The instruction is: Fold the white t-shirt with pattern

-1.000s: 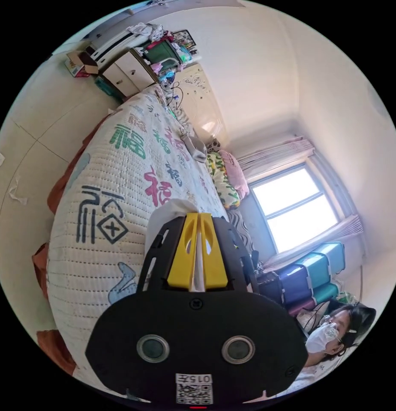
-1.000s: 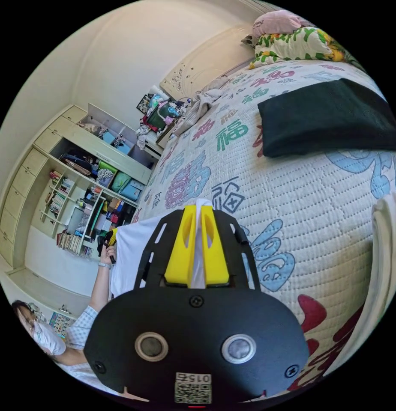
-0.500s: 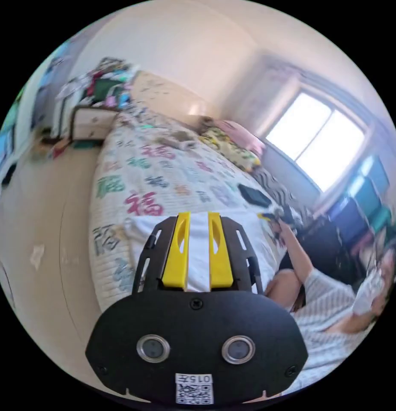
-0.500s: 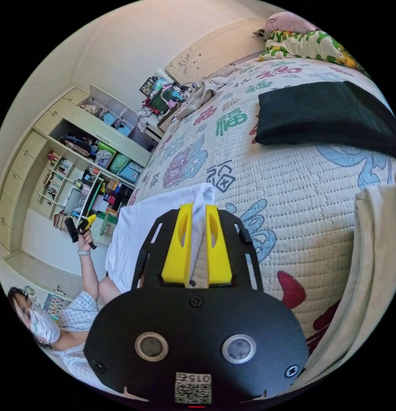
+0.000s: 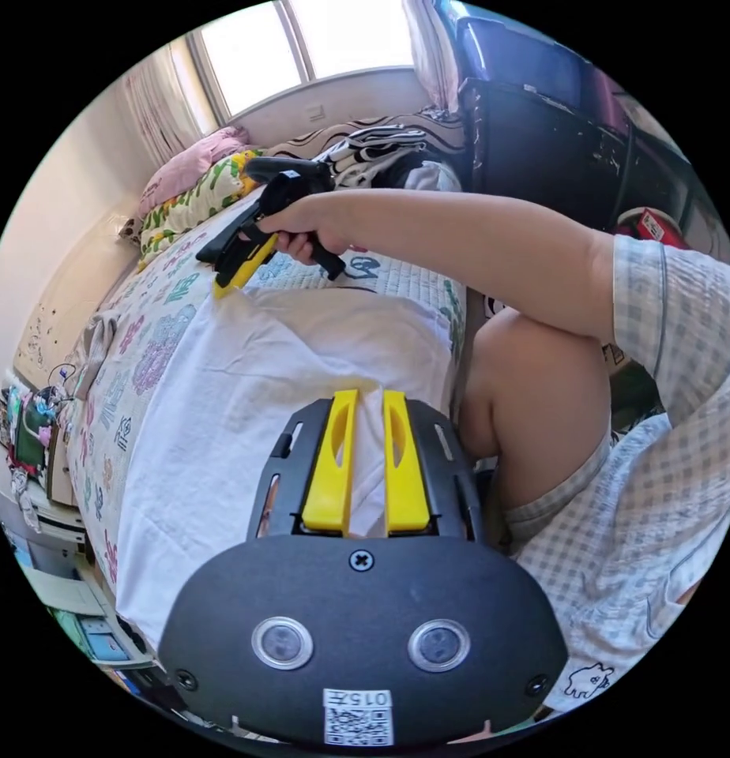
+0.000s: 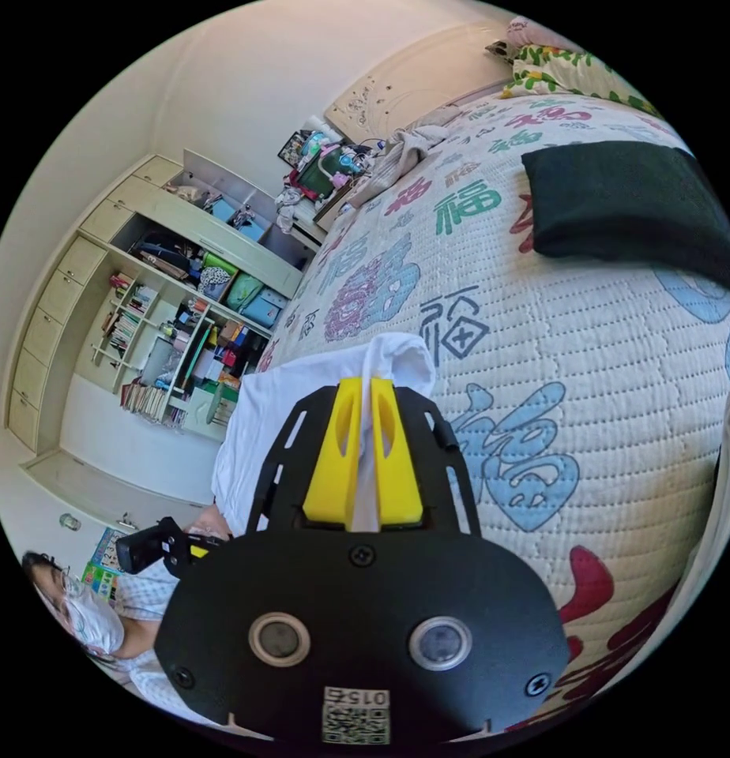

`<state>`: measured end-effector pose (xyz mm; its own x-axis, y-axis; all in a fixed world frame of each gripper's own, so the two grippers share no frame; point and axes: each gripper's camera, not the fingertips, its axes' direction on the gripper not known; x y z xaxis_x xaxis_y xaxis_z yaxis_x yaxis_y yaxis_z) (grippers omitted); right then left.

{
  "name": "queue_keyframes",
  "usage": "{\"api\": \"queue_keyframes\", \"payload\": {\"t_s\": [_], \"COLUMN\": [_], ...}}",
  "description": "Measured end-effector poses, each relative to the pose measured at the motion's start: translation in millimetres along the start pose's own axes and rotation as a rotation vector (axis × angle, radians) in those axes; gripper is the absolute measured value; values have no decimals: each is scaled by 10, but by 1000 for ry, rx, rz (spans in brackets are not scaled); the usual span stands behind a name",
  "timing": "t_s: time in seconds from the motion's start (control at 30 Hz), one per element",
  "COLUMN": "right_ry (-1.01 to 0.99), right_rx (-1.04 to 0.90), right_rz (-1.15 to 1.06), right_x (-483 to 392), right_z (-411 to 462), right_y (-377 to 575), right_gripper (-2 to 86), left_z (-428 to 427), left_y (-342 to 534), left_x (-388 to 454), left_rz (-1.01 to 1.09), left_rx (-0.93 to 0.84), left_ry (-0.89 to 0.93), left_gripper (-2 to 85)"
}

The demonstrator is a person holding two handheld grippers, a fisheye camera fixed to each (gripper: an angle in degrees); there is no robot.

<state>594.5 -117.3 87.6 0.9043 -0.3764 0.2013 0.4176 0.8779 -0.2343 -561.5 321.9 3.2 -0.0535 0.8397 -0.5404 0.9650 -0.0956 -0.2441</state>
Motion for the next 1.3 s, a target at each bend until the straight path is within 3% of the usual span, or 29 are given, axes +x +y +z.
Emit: {"api": "queue_keyframes", "payload": {"t_s": [0.3, 0.57, 0.7, 0.8, 0.9, 0.97, 1.03, 1.17, 1.3], "right_ry": [-11, -48, 190, 315, 247, 207, 118, 17, 203], "right_rx": [30, -34, -10, -13, -52, -66, -137, -388, -480], "right_rz": [32, 64, 28, -93, -358, -569, -838, -1058, -1158], "right_x": [-171, -418, -873, -1518, -2511, -3247, -4164, -5067, -5487], "right_z": [-86, -140, -519, -634, -482, -253, 206, 1138, 1908], "right_y": [-122, -162, -116, -105, -65, 70, 380, 983, 1489], "right_gripper": [1, 43, 77, 86, 87, 85, 82, 84, 103], "left_z": [-236, 67, -215, -772, -1327, -1606, -1793, -1619, -1195], "left_y": [-203, -91, 137, 531, 1265, 1954, 2995, 4221, 4712], "left_x": [487, 488, 299, -226, -1033, -1564, -2195, -2686, -2882], "left_rz": [181, 118, 85, -26, -195, -404, -747, -1074, -1187], "left_rx": [-25, -39, -23, 84, 178, 278, 353, 385, 344], "left_ry": [-67, -65, 54, 168, 234, 158, 4, -13, 4], "left_gripper": [1, 25, 60, 72, 83, 86, 85, 84, 89]}}
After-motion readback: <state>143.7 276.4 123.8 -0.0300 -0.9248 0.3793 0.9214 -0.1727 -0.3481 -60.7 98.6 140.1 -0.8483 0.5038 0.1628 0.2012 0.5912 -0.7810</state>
